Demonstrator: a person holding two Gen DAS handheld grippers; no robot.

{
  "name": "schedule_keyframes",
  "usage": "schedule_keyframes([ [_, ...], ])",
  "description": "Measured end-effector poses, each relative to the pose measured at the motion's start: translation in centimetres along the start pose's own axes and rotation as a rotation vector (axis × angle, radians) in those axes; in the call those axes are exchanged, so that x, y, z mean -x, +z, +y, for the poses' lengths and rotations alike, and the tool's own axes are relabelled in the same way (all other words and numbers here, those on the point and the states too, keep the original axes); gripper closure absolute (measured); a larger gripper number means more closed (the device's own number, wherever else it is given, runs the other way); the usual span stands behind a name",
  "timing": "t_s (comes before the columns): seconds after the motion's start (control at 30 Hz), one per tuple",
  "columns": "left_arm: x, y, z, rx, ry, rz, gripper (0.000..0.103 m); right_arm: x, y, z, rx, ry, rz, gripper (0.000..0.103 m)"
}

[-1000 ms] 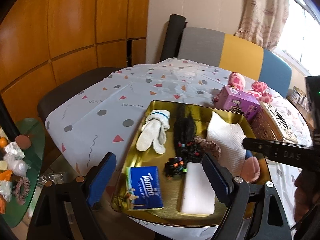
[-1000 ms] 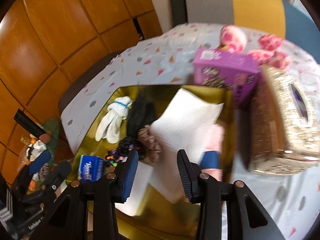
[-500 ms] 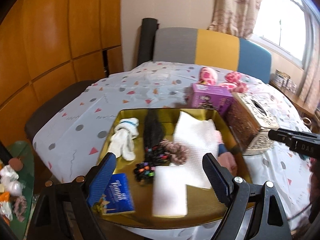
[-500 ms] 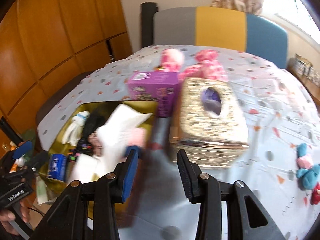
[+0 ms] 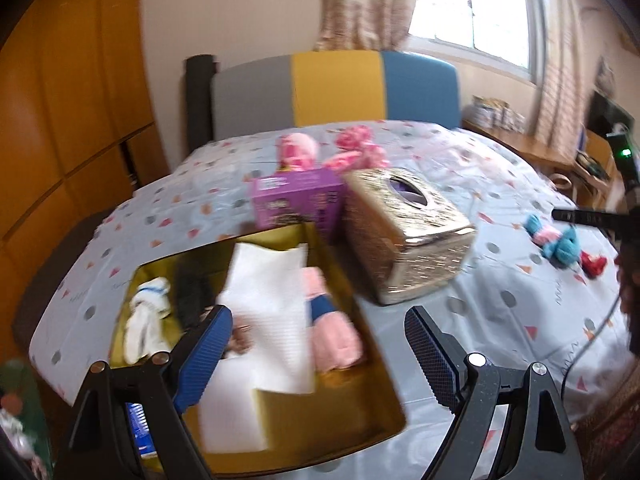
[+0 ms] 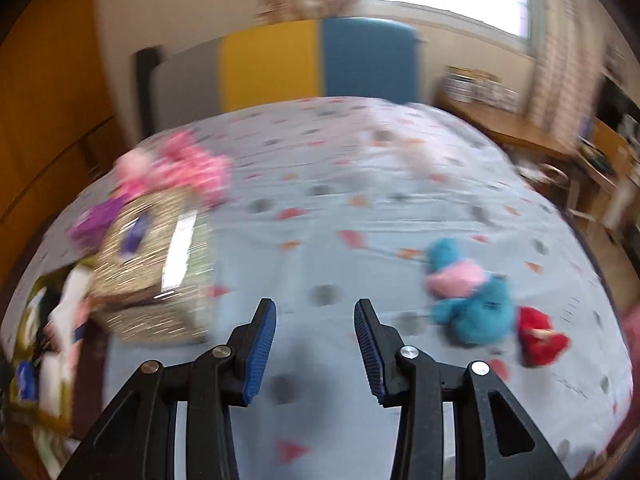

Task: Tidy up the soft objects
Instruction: 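Move both tools back toward the blue plush and red plush, then grasp the blue plush with the left gripper while the right gripper grasps the red plush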

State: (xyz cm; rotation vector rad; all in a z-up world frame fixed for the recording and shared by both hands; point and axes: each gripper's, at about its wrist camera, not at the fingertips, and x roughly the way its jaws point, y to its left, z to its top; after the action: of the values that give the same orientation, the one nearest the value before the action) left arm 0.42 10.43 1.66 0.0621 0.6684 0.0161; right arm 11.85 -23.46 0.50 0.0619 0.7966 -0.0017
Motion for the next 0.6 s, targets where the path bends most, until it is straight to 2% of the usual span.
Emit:
schedule_keyframes([
  [0.2,-1.0,1.4,-5.1,-0.094,-0.105,0.018,0.015,-0.6,-0.7,-10.4,-0.282,-0.205,-0.044,0.062],
  [0.27,-1.3,2.0,-7.1,-0.135,-0.134,0.012,0.015,-0.8,-1.7,-13.8,-0.438,-0.241,-0.028,0.062],
  [0.37,-1.9,2.7,-10.1,-0.176,-0.185,0.02,0.015,-0.7,-2.8,-17.2,-0.639,-0.214,-0.02,0.062],
  [0.6,-5.1,4.4,-17.6,-0.259,-0.288,0.073,0.017,-0.6,-4.4,-19.8,-0.812,-0.139,-0.009,0.062],
])
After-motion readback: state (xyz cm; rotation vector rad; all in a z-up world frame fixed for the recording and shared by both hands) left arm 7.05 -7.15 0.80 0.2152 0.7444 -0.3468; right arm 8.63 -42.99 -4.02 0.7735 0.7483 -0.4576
